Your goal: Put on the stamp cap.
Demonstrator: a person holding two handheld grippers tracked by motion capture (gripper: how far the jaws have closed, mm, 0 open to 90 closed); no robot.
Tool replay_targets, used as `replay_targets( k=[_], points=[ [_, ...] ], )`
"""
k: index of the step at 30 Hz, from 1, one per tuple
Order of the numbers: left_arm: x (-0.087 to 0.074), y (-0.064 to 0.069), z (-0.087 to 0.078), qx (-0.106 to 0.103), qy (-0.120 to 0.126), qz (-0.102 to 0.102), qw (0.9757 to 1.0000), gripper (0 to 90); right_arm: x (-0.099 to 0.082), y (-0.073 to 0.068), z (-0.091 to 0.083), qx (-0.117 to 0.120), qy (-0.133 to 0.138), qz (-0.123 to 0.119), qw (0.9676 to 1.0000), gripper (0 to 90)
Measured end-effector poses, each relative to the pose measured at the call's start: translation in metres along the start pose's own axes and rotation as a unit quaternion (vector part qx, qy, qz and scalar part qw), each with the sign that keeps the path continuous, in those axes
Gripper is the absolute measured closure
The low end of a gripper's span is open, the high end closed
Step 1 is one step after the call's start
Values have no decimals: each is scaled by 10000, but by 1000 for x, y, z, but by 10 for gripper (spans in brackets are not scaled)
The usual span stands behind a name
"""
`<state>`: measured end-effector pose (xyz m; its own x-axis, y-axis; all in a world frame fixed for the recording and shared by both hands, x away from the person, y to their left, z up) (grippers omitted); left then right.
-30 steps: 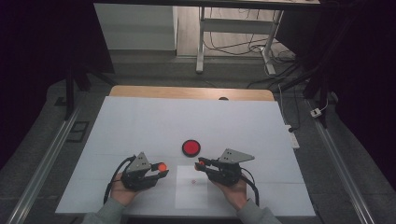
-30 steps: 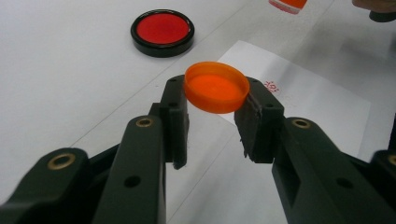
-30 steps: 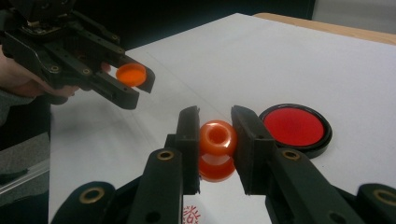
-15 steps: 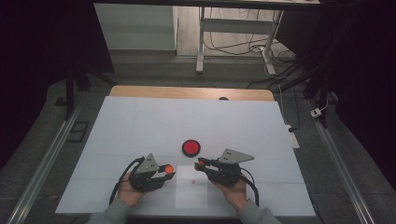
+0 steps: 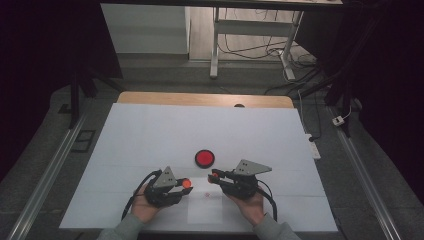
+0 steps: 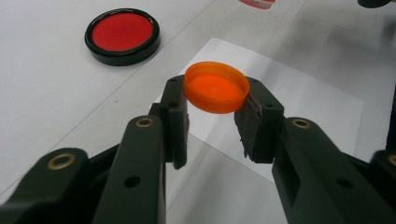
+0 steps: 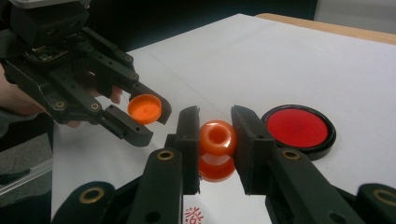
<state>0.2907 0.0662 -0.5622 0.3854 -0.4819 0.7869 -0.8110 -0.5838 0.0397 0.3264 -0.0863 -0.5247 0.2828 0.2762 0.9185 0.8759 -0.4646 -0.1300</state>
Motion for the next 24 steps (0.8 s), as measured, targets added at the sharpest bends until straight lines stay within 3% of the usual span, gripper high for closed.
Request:
replay_targets(
  k=[14,24],
  points=[
    [6,5,7,-71,-75,140,9998,652,1,-1,0,33,38,61,10000,721],
    [16,13,25,-221,-130,247,9994,652,3,-2,-2,38,84,74,9999,721]
  ],
)
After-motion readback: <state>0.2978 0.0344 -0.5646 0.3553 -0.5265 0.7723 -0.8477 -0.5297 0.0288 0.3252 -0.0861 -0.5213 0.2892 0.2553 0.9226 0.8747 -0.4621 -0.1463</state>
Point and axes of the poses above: each handheld gripper's, and its own axes: z roughly forward along the jaws, x roughly out of its top, y roughly to its right, the point moved 8 cm from there along z, roughly forward along the jaws
